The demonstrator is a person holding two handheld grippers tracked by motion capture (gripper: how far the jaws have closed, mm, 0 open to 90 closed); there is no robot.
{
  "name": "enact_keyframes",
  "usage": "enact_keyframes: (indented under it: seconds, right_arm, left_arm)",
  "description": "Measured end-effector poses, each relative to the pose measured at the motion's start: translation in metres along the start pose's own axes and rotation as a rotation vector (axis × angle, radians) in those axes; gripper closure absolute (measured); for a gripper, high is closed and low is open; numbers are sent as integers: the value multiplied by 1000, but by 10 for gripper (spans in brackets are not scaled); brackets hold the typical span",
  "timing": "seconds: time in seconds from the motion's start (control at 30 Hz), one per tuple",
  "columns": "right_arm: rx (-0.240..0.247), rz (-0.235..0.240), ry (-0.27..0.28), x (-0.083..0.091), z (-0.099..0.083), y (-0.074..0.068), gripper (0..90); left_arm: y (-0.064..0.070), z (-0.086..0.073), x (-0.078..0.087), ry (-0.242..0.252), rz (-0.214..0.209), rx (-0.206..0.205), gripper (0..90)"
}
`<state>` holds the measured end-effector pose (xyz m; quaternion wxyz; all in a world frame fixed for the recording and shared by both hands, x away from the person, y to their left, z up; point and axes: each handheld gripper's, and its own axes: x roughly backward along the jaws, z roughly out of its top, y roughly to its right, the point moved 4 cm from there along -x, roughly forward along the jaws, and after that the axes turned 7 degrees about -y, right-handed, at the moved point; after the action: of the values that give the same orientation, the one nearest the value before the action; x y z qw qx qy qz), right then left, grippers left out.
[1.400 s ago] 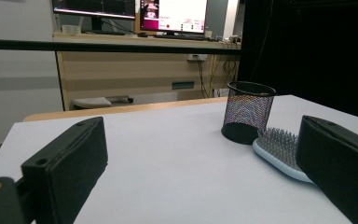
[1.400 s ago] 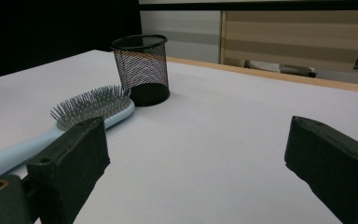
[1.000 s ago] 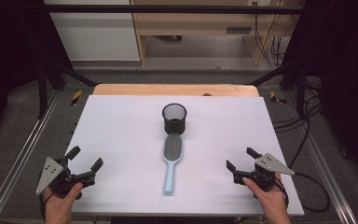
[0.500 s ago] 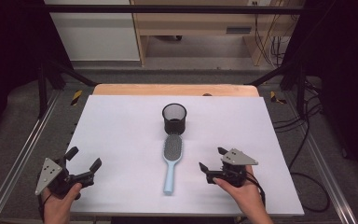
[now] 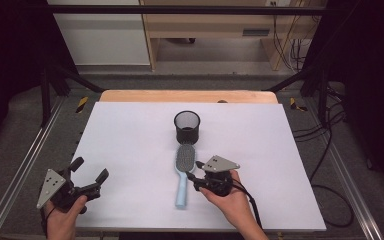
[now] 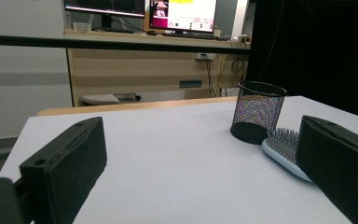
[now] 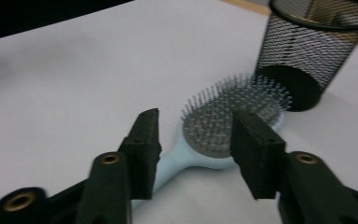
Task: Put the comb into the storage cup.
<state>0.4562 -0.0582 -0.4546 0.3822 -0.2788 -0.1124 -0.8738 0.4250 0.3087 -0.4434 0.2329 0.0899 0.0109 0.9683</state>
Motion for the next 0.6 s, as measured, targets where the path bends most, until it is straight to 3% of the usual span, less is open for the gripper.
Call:
enact_keyframes:
  seconds: [0.23, 0.4, 0.6]
  right_arm:
    - [47, 66, -35, -13, 5, -26, 783]
    - [63, 96, -61, -22, 2, -37, 866]
    - [75, 114, -100, -30, -4, -48, 900]
  left_arm:
    - [0, 0, 0, 0, -6, 5, 22]
    - [0, 0, 0, 2, -5, 7, 25]
    - [-1, 0, 0, 0, -5, 11, 26]
